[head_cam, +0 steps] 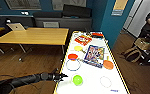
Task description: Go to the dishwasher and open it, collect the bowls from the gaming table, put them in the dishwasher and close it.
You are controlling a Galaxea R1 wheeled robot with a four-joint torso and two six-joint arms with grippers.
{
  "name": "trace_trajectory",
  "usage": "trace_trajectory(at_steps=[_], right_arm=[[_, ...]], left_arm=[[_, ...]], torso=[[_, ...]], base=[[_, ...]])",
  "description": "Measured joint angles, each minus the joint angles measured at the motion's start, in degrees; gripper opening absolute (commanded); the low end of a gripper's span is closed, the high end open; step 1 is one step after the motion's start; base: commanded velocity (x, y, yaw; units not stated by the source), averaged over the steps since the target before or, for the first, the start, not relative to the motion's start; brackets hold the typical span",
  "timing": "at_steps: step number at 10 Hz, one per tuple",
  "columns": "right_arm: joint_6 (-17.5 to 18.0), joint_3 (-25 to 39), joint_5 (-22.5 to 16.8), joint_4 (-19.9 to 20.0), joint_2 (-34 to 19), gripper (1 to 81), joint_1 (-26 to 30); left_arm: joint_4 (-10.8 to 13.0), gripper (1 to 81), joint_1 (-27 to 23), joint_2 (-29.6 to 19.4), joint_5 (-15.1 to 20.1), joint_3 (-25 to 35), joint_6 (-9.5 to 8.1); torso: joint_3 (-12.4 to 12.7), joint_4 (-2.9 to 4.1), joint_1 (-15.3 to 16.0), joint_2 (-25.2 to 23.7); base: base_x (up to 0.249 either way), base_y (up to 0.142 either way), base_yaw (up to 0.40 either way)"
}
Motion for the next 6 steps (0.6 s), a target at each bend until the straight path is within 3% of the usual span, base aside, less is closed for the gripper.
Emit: trace_trajectory(at_steps=[2, 6], right_arm=[[-0.02, -0.04, -0.09, -0.07, -0.02, 1.0, 0.00], [-0.02, -0.04, -0.57, -0.18, 0.00, 1.0, 0.46]], left_arm=[[3.24, 81.1, 1.57, 0.46, 0.17, -0.67, 0.39], [5.18, 81.1, 3.29, 1.83, -0.05, -2.18, 0.61]], torso=[[0.00, 0.00, 0.00, 0.00], [0.00, 0.00, 0.00, 0.00]], base=[[0.000, 0.000, 0.000], [0.000, 0.000, 0.000]])
